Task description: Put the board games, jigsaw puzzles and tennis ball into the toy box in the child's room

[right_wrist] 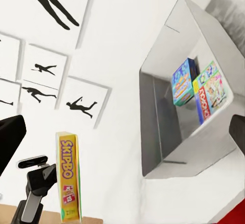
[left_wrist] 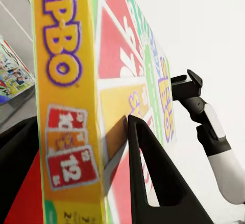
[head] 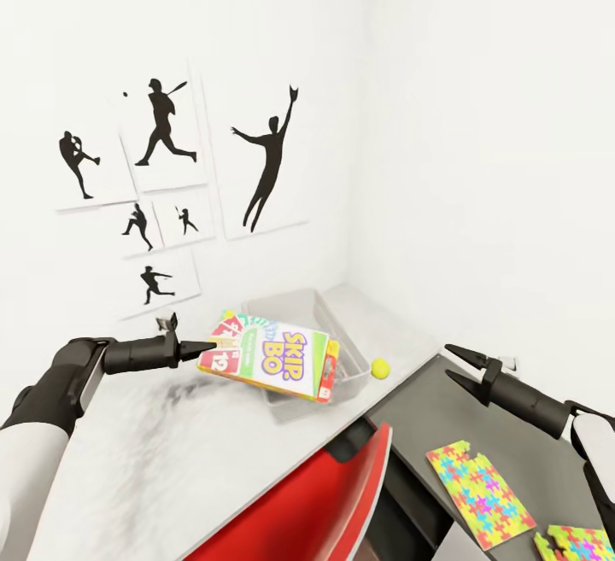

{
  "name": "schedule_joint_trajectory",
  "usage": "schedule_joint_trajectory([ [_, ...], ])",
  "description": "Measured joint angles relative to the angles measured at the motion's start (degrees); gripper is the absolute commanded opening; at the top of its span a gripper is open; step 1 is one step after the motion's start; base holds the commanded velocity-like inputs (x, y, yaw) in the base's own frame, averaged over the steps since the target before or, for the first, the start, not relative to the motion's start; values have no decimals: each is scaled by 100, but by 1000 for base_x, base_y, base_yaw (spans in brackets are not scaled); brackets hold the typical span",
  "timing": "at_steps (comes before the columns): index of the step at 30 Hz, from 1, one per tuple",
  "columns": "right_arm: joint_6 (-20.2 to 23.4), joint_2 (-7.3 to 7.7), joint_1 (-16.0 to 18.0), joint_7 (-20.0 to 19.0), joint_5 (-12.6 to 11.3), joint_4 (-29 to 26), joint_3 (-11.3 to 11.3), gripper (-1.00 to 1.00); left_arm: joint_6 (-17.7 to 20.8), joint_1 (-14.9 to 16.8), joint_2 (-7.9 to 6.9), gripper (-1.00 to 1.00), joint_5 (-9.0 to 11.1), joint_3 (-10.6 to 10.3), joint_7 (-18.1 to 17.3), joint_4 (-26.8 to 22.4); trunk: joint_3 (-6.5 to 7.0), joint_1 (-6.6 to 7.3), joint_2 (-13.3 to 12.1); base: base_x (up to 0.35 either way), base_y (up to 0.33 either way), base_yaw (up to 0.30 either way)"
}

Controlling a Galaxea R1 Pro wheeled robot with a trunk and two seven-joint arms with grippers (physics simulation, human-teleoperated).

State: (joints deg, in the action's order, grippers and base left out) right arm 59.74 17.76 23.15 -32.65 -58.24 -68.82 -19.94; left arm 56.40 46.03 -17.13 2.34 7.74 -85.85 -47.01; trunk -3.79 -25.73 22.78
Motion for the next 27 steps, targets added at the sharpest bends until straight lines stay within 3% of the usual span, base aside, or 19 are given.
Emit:
schedule_joint_trajectory([
  [20, 1, 0, -1, -3, 2, -3, -1, 100, -6, -3, 6, -100, 6, 17, 1, 5, 0, 1, 0, 115, -76, 62],
  [27, 1, 0, 0, -2, 9, -2, 0, 100, -5, -4, -2, -100, 10, 17, 1, -1, 0, -1, 0, 35, -113, 164],
])
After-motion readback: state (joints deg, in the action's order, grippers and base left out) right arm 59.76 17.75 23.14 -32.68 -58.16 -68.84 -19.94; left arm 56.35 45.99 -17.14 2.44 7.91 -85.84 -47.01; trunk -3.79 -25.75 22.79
